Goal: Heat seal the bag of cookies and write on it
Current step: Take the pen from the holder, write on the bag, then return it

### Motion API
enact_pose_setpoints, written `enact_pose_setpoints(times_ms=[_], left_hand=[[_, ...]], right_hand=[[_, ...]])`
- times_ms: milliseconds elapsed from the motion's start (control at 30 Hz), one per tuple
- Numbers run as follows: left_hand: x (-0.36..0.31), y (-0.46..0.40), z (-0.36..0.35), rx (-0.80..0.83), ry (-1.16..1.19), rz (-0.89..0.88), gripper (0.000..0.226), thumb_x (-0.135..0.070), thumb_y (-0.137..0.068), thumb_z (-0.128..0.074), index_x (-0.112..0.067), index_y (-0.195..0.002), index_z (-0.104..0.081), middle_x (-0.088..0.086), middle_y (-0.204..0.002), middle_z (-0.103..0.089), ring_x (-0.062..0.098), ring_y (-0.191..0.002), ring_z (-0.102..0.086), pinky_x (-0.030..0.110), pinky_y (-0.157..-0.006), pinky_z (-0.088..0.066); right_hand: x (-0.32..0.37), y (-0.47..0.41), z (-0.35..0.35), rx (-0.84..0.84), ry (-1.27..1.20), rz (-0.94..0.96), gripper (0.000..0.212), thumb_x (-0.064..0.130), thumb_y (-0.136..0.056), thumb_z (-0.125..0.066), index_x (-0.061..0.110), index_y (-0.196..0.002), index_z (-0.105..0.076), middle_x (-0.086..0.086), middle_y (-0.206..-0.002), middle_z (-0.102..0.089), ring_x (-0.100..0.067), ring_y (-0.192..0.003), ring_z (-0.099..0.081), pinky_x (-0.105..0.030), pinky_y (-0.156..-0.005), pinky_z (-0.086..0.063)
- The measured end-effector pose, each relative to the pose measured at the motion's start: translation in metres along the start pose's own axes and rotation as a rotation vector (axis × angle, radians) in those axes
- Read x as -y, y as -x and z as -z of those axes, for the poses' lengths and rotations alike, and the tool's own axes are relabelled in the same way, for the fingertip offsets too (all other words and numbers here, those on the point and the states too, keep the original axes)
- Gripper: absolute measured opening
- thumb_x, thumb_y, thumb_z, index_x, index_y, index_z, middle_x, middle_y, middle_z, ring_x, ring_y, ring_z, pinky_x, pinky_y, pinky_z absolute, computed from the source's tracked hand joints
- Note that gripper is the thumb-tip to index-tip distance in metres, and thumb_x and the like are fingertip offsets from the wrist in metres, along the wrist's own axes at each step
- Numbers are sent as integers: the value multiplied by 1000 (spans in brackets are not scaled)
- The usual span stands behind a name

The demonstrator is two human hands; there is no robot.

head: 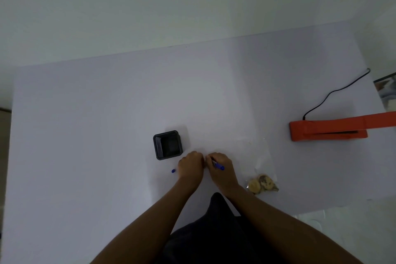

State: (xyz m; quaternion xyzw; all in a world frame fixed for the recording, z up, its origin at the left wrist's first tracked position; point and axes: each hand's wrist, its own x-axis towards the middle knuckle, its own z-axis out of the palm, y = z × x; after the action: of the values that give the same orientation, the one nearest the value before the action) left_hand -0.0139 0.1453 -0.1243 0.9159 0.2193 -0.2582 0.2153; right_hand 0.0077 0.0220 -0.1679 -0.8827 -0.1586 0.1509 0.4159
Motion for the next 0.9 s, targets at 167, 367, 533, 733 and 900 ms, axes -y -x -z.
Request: enact_pose_setpoints(times_ms=[167, 367, 533, 733, 900], left_hand=[[1, 0, -1, 11, -6, 5, 17, -12, -94, -56, -14, -82, -67, 4, -88, -66, 20, -75, -65, 34, -71, -57], [2, 1, -1, 6, -7, 2, 17, -14, -95, -57, -14, -83, -69, 3, -88, -66, 19, -74, -65, 32, -70, -56], [2, 2, 0, 5, -2, 2, 19, -7, -94, -55, -13, -81, -68, 3, -88, -65, 18, -72, -65, 31, -68, -56], [1, 2, 1, 4, -15, -6, 19, -7, -94, -53, -13, -83, -68, 4, -88, -64, 19, -74, -65, 30, -67, -54], [1, 2, 0, 1, -9, 4, 19, -6, -93, -54, -13, -83, -68, 3, -89, -65, 19, -75, -65, 31, -68, -56]], right_hand=[[-1, 4, 1, 4, 8, 33, 24, 19, -97, -53, 9, -85, -72, -5, -78, -70, -7, -71, -59, -16, -72, -49], [-7, 5, 0, 20, 27, 51, 24, 19, -97, -54, 9, -86, -72, -5, -79, -70, -12, -72, -62, -20, -72, -52], [-4, 8, 0, 26, 45, 83, 28, 23, -96, -51, 8, -85, -73, -5, -78, -71, -14, -71, -61, -22, -70, -51], [-5, 10, -1, 10, 43, 65, 32, 28, -98, -49, 9, -88, -73, -3, -82, -72, -13, -75, -60, -18, -73, -48], [-4, 9, 0, 8, 66, 77, 32, 28, -98, -48, 10, -89, -73, -4, -81, -72, -13, -74, -60, -17, -73, -48]])
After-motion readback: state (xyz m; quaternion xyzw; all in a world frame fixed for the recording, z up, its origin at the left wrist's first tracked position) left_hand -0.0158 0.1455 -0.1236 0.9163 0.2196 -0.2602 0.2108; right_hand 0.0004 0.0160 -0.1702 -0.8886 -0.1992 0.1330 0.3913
